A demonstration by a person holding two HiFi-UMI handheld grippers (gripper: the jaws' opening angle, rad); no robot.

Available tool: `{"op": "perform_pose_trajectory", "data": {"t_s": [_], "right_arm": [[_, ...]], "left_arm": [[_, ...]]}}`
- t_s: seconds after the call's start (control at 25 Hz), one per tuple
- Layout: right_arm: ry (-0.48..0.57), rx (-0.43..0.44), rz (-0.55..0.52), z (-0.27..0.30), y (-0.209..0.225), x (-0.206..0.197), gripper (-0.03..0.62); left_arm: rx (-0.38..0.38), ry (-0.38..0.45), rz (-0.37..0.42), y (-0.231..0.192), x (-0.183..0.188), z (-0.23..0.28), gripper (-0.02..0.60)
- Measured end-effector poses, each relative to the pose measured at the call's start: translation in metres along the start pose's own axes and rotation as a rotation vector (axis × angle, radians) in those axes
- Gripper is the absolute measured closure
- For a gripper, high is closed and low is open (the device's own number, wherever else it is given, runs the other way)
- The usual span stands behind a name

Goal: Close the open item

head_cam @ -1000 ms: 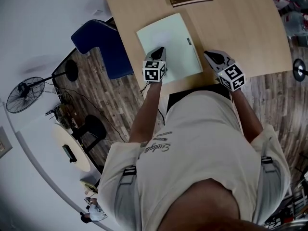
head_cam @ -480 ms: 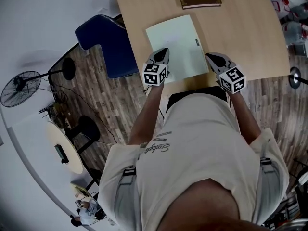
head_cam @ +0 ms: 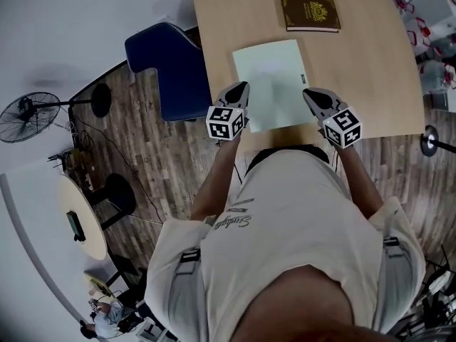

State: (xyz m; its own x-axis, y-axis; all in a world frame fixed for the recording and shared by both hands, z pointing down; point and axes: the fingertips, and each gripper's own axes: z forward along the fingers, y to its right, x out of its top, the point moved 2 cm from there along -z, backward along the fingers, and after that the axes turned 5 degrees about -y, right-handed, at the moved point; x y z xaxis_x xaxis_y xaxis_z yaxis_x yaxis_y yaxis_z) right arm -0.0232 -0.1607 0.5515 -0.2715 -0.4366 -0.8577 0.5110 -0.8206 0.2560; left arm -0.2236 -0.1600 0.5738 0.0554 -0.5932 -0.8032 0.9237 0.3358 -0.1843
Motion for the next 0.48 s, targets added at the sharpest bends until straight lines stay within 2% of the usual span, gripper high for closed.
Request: {"op": "perform_pose_trajectory", "data": {"t_s": [0.12,0.32,0.48], "right_arm": [[0.03,0.004,-0.053,0.001,-0.006,0.023,0.599],[0.114,-0.042,-0.178,-0.007,-0.016,0.069,0.599],[0.159,-0.058,-0.254,-0.014,-0.02,0.097,0.597]], "left_arm": [[0.006,0.032,0.013,-0.002,0.008,-0.01,0.565],[0.032,0.092,0.045,-0.006,0.025,-0.033,0.566],[0.046,0.129,0.035,-0.006,0.04,-0.047,0.565]]}}
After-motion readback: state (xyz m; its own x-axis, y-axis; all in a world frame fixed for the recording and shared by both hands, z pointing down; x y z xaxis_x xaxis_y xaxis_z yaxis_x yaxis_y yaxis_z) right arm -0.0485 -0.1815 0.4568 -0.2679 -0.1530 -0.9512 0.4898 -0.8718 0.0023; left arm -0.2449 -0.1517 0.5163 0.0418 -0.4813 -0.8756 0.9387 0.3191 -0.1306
